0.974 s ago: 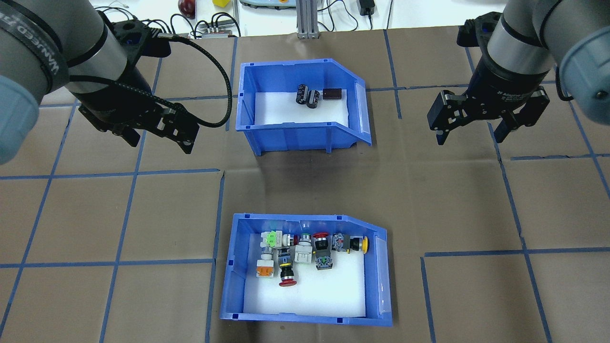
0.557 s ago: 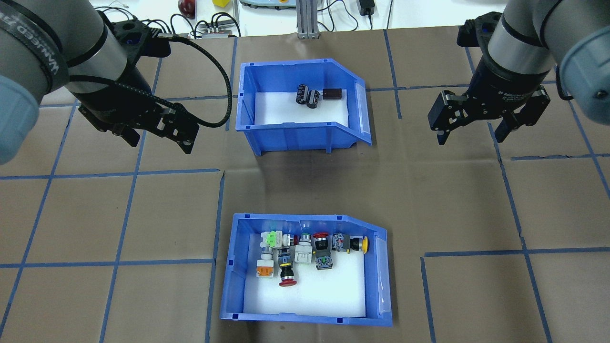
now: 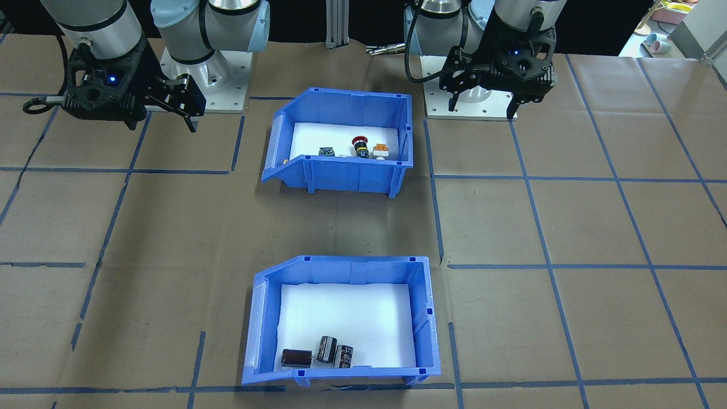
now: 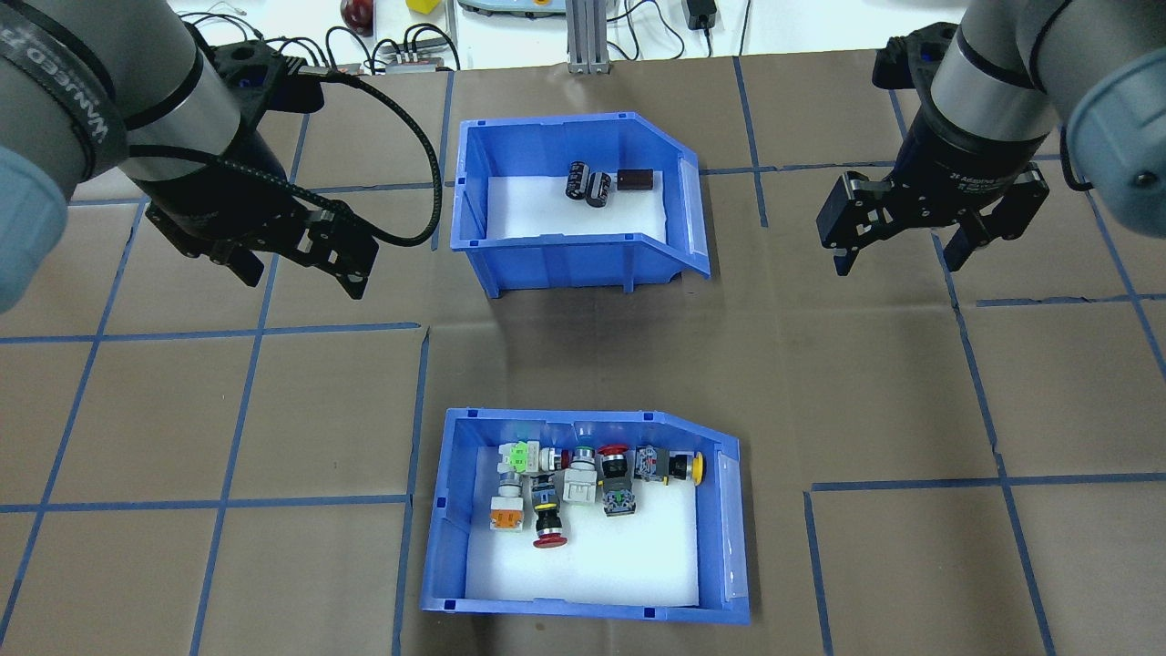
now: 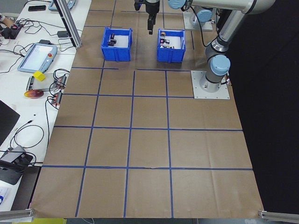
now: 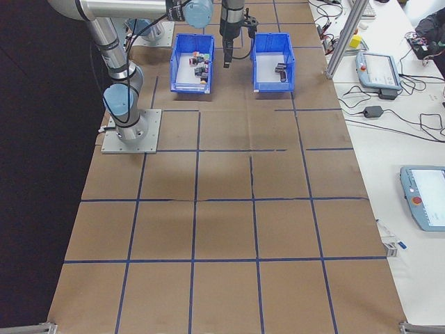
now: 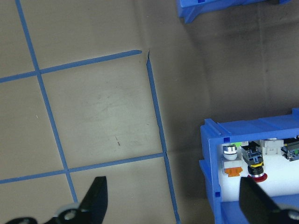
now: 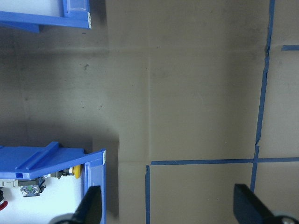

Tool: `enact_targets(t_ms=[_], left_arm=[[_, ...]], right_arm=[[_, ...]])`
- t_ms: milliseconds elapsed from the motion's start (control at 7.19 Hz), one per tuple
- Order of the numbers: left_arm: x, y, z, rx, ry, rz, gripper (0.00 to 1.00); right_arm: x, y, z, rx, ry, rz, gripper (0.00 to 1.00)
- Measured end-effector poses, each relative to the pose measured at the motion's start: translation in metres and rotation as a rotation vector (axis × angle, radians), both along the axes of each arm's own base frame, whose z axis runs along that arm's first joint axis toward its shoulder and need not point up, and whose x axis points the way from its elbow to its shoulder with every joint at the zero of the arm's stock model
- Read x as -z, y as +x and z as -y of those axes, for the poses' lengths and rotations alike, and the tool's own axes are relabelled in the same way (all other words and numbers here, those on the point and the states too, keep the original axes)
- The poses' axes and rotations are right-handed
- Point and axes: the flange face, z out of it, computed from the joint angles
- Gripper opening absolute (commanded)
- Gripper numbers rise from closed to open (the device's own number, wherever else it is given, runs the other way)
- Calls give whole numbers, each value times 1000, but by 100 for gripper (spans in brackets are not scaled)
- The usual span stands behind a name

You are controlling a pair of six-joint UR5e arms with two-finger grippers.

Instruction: Place button box in front

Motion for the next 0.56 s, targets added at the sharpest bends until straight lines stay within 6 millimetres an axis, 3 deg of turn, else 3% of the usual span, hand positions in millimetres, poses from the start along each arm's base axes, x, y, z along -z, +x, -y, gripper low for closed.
enact_targets(t_ms=[278, 557], left_arm=[[4, -1, -6, -257, 32, 8, 99], [17, -6, -12, -551, 68, 24, 99]], right_arm=[[-6, 0, 4, -26, -23, -6, 100], [0, 3, 25, -203, -38, 10, 100]])
